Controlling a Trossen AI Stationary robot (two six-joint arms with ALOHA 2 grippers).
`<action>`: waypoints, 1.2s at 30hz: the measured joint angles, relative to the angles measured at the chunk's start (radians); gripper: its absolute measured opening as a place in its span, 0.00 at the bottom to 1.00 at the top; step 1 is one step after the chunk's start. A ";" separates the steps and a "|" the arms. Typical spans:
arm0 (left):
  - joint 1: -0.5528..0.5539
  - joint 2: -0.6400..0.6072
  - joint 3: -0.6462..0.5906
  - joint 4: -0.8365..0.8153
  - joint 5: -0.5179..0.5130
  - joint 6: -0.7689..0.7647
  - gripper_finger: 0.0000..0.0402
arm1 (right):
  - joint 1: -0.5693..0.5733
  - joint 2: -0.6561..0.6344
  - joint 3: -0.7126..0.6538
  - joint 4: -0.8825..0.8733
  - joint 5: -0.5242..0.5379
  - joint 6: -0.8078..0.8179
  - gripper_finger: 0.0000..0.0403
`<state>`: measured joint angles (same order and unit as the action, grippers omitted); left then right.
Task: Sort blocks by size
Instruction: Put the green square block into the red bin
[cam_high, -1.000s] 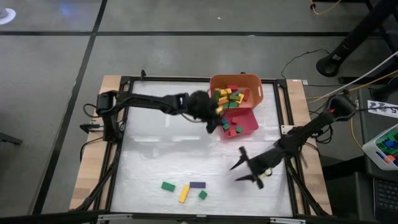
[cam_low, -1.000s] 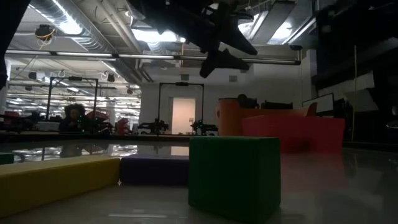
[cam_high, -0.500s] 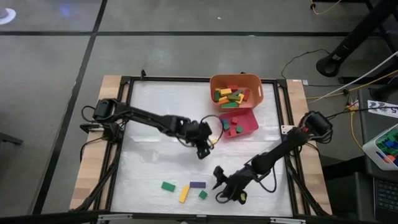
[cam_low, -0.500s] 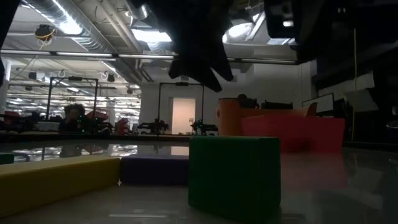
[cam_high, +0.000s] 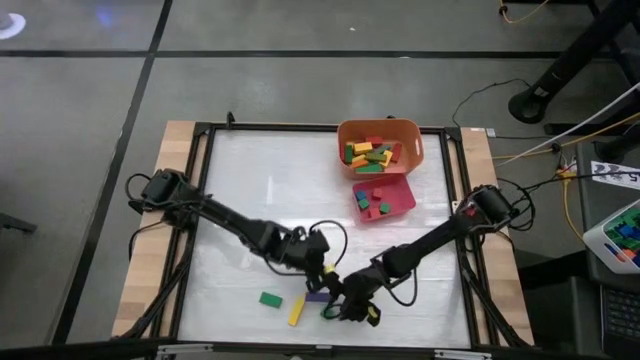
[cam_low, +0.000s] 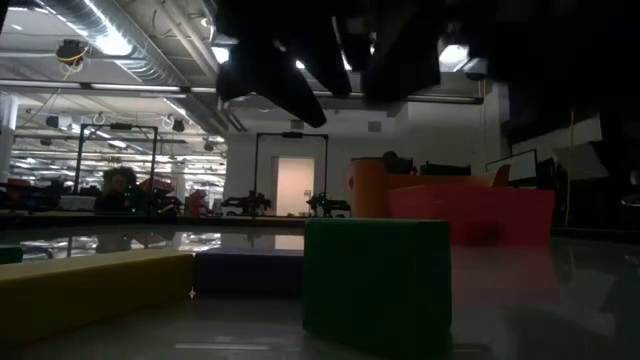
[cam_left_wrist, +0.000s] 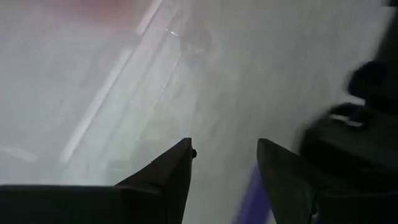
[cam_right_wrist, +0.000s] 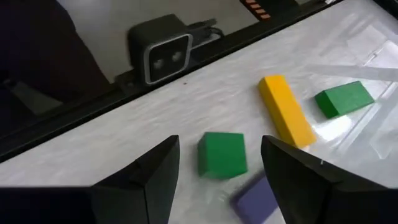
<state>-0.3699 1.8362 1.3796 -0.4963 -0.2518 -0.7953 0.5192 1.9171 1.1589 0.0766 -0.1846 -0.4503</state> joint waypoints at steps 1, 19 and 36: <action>-0.016 0.000 0.000 0.002 -0.010 -0.020 0.42 | -0.005 0.007 0.002 -0.004 -0.003 0.000 0.56; -0.278 0.000 0.002 -0.025 -0.292 -0.381 0.42 | -0.038 0.148 0.120 -0.008 -0.033 -0.002 0.56; -0.338 -0.001 0.000 -0.036 -0.391 -0.419 0.42 | -0.063 0.149 0.119 -0.082 -0.010 0.032 0.56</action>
<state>-0.7074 1.8355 1.3800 -0.5327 -0.6429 -1.2144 0.4564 2.0659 1.2781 -0.0056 -0.1947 -0.4187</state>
